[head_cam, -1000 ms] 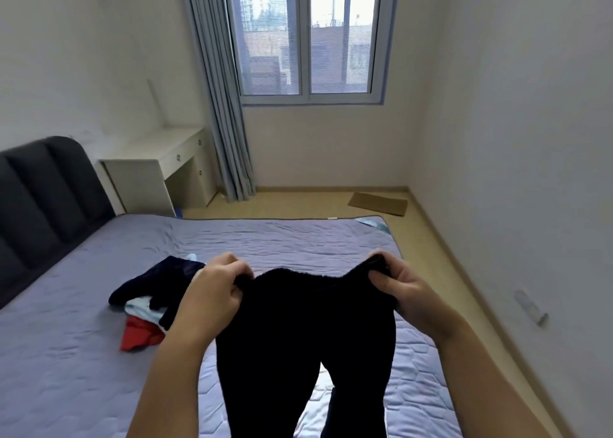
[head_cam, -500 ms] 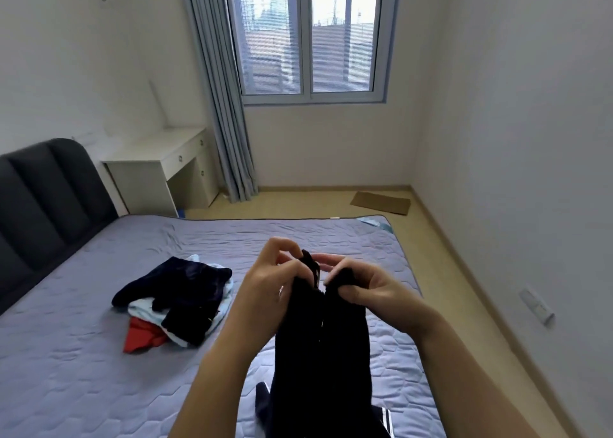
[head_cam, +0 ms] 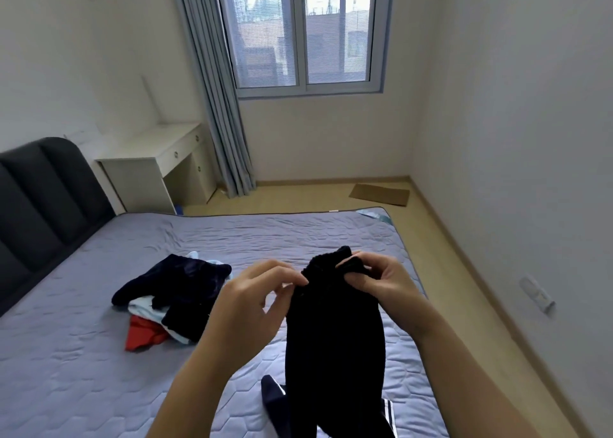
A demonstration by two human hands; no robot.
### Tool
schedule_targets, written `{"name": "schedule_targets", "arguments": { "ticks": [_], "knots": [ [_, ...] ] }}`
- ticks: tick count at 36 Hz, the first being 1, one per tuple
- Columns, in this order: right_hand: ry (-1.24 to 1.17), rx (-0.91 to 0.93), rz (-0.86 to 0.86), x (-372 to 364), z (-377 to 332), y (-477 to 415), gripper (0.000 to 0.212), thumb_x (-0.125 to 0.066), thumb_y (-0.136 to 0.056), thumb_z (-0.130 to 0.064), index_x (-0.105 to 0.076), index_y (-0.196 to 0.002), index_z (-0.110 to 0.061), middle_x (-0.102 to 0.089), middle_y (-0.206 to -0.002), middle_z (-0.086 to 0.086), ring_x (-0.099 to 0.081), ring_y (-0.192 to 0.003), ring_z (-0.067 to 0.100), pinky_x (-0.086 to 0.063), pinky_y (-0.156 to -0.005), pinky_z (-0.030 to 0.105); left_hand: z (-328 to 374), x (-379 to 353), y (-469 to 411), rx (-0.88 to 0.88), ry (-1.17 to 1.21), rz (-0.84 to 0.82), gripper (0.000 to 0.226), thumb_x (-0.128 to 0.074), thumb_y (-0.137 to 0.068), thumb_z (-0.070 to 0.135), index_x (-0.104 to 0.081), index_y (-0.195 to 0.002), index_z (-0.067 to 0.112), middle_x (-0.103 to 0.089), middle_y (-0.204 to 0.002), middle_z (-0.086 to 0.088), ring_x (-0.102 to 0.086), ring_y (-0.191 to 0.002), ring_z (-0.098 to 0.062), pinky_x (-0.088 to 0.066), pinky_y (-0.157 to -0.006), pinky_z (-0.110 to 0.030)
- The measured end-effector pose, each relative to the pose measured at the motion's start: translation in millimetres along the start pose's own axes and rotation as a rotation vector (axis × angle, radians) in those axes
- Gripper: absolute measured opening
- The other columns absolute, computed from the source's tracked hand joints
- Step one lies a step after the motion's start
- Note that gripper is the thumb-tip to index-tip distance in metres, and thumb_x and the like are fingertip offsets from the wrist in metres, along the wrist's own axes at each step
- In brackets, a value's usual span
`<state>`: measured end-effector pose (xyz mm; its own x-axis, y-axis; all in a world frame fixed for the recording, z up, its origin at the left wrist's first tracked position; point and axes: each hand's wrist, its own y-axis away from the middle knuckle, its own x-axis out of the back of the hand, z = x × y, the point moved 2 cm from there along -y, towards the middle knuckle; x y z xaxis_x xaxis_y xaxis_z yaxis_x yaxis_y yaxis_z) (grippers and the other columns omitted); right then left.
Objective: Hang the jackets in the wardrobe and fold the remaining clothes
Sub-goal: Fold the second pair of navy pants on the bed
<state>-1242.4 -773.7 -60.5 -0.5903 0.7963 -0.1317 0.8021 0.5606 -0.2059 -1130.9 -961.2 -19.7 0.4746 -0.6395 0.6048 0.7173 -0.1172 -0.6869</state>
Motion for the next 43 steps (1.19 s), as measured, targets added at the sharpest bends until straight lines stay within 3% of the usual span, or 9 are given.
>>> {"name": "schedule_targets", "arguments": {
  "ticks": [7,15,18,23,28,32,36,38,43],
  "knots": [
    [-0.039,0.073,0.086,7.4,-10.1,-7.3,0.017,-0.065,-0.083,-0.001,-0.075,-0.086,-0.015,-0.071,-0.082,0.001,-0.068,-0.078,0.012,-0.053,-0.069,0.019,-6.5,-5.5,3.6,0.066,-0.096,-0.272,0.032,-0.058,-0.082,0.046,-0.051,-0.113,0.041,-0.045,-0.113,0.024,-0.053,-0.070,-0.007,-0.051,-0.065,-0.027],
    [0.033,0.200,0.112,9.4,-19.1,-11.2,0.016,-0.065,-0.085,-0.002,-0.074,-0.091,-0.014,-0.071,-0.090,0.001,-0.068,-0.085,0.012,-0.052,-0.072,0.018,-15.6,-18.5,-15.4,0.114,-0.103,-0.276,0.052,-0.074,-0.080,0.020,-0.048,-0.123,0.034,-0.046,-0.098,0.031,-0.050,-0.068,0.010,-0.049,-0.066,-0.022],
    [0.070,0.236,0.148,17.1,-24.5,-10.0,0.020,-0.065,-0.084,-0.003,-0.075,-0.090,-0.020,-0.071,-0.091,-0.004,-0.067,-0.085,0.009,-0.051,-0.073,0.016,-17.6,-16.1,-17.7,0.091,-0.175,-0.220,0.054,-0.071,-0.083,0.020,-0.042,-0.121,0.044,-0.054,-0.088,0.027,-0.046,-0.055,0.001,-0.049,-0.058,-0.022],
    [0.059,0.247,0.114,24.1,-31.8,-5.9,0.025,-0.063,-0.084,0.000,-0.075,-0.088,-0.021,-0.071,-0.088,-0.008,-0.066,-0.082,0.006,-0.051,-0.073,0.015,-11.3,-12.9,-25.0,-0.027,-0.213,-0.265,0.041,-0.070,-0.080,0.025,-0.052,-0.115,0.033,-0.044,-0.081,0.036,-0.043,-0.055,0.000,-0.044,-0.052,-0.016],
    [0.079,0.248,0.112,24.4,-34.3,-2.4,0.027,-0.063,-0.085,0.004,-0.075,-0.087,-0.020,-0.069,-0.090,-0.007,-0.065,-0.084,0.007,-0.051,-0.074,0.016,-16.2,-18.9,-35.9,-0.062,-0.253,-0.393,0.031,-0.069,-0.085,0.028,-0.060,-0.115,0.025,-0.059,-0.103,0.017,-0.041,-0.061,-0.001,-0.049,-0.059,-0.028],
    [0.161,0.262,0.143,27.3,-35.4,0.4,0.027,-0.064,-0.084,0.006,-0.075,-0.086,-0.019,-0.068,-0.095,-0.002,-0.066,-0.087,0.013,-0.050,-0.076,0.018,-17.8,-5.9,-47.0,-0.206,-0.372,-0.404,0.022,-0.074,-0.080,0.029,-0.063,-0.098,0.021,-0.063,-0.091,0.009,-0.058,-0.072,-0.013,-0.048,-0.052,-0.028],
    [0.239,0.276,0.157,19.1,-36.0,-1.1,0.027,-0.068,-0.081,0.005,-0.076,-0.084,-0.021,-0.067,-0.095,-0.003,-0.065,-0.089,0.012,-0.050,-0.077,0.017,-25.2,6.5,-57.4,-0.259,-0.400,-0.424,0.021,-0.077,-0.078,0.025,-0.065,-0.092,0.016,-0.064,-0.097,0.004,-0.061,-0.084,-0.017,-0.053,-0.064,-0.028],
    [0.314,0.276,0.125,12.7,-38.8,-2.2,0.022,-0.070,-0.081,0.003,-0.074,-0.087,-0.018,-0.063,-0.100,-0.005,-0.063,-0.094,0.011,-0.050,-0.079,0.018,-29.6,11.3,-62.2,-0.228,-0.334,-0.447,0.020,-0.076,-0.079,0.018,-0.064,-0.094,0.012,-0.063,-0.106,0.001,-0.061,-0.086,-0.015,-0.047,-0.073,-0.020],
    [0.726,0.518,-0.019,-0.6,-60.1,-2.0,0.031,-0.072,-0.080,-0.005,-0.060,-0.101,-0.025,-0.051,-0.130,-0.013,-0.054,-0.111,0.005,-0.044,-0.079,0.008,-34.1,28.5,-76.9,-0.193,-0.341,-0.474,0.020,-0.072,-0.082,0.016,-0.064,-0.100,0.009,-0.060,-0.112,0.004,-0.062,-0.082,-0.019,-0.053,-0.072,-0.037]
  ]
}}
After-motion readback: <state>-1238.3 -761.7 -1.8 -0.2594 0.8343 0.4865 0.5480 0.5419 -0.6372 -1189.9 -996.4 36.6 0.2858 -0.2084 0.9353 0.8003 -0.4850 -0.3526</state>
